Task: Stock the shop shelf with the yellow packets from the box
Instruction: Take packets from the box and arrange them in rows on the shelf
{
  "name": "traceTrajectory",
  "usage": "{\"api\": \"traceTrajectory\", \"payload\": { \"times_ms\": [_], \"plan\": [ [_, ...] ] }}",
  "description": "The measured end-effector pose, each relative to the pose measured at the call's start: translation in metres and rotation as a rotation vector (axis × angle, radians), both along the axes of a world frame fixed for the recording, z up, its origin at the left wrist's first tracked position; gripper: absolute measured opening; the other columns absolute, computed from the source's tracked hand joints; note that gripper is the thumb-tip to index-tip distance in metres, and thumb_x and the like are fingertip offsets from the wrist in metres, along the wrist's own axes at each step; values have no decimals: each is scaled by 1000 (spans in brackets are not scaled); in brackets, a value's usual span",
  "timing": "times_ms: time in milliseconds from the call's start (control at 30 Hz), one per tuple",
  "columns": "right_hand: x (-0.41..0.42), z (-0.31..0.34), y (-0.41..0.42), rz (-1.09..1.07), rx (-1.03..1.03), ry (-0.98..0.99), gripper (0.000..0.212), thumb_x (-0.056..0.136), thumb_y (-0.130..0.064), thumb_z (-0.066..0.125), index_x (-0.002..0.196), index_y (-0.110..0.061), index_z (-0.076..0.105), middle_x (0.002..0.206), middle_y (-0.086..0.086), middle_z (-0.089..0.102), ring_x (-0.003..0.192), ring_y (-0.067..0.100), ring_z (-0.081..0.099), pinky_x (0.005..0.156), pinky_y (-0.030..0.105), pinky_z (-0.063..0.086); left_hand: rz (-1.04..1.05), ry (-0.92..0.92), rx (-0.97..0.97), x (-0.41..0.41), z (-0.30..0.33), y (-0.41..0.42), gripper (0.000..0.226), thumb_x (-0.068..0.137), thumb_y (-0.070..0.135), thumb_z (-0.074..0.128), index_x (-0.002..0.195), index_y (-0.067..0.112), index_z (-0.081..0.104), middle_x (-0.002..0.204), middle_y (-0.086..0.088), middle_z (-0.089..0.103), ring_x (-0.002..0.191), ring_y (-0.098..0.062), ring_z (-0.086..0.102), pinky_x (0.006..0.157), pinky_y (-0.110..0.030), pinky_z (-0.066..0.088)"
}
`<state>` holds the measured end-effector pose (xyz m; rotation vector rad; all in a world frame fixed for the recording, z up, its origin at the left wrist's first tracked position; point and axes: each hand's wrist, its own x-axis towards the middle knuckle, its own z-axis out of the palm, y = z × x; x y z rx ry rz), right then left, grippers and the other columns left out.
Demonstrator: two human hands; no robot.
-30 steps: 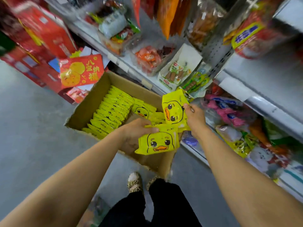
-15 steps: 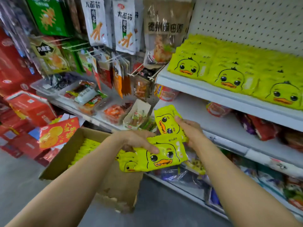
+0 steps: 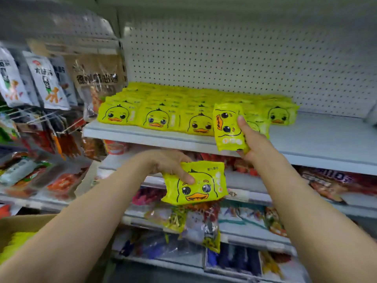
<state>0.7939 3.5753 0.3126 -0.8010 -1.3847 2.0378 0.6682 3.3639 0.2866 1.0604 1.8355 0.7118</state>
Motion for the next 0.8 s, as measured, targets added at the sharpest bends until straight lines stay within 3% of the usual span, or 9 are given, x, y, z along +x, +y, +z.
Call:
{"api": "traceTrajectory", "payload": {
  "times_ms": [100,167,233,333,467,600,700,800],
  "plan": [
    [32,17,42,19,-14,31,28,82,-38,76,101,-19,68,75,-5,76,60,10,71,47,22,52,-42,106,6,18,19,53,47,78,21,80,122,17,64,117,2,70,104,-15,67,87,-32,53],
    [47,28,68,14,-11,120,21,88,-23,71,106,-13,69,77,0,77,65,13,73,47,26,54,-62,269,-15,27,34,88,69,77,32,81,138,20,51,135,9,53,123,-13,53,101,-35,42],
    [59,35,93,-12,-12,184,28,92,-15,66,118,-7,65,85,4,77,74,16,75,52,32,58,-87,377,-35,28,43,124,86,74,41,81,147,22,39,147,9,39,136,-15,38,112,-39,33],
    [73,40,131,-31,5,265,24,95,-16,59,118,-10,63,92,6,77,81,19,75,56,35,59,-157,333,-14,19,50,178,74,71,39,85,136,22,54,141,7,52,128,-16,50,109,-38,40],
    [84,48,180,-103,84,283,45,88,-19,65,132,-9,59,120,14,70,105,32,70,68,48,60,-217,388,39,11,66,246,53,69,40,86,116,24,67,118,10,66,116,-18,57,101,-37,44],
    [91,61,225,-191,134,270,43,88,-18,67,130,-10,61,119,14,70,106,34,69,73,55,59,-243,468,77,8,90,310,62,69,44,84,122,21,63,124,9,60,120,-15,52,105,-38,41],
    [94,68,252,-247,180,282,41,88,-18,67,127,-11,63,114,11,73,101,30,72,67,48,60,-289,539,119,5,104,356,54,70,43,84,116,21,66,120,3,66,115,-20,58,104,-41,45],
    [95,67,273,-285,208,295,49,82,-21,71,128,-12,63,116,12,72,102,30,71,72,50,60,-272,685,137,2,109,396,79,70,48,82,137,19,52,139,2,51,130,-23,47,108,-41,41]
  ]
}}
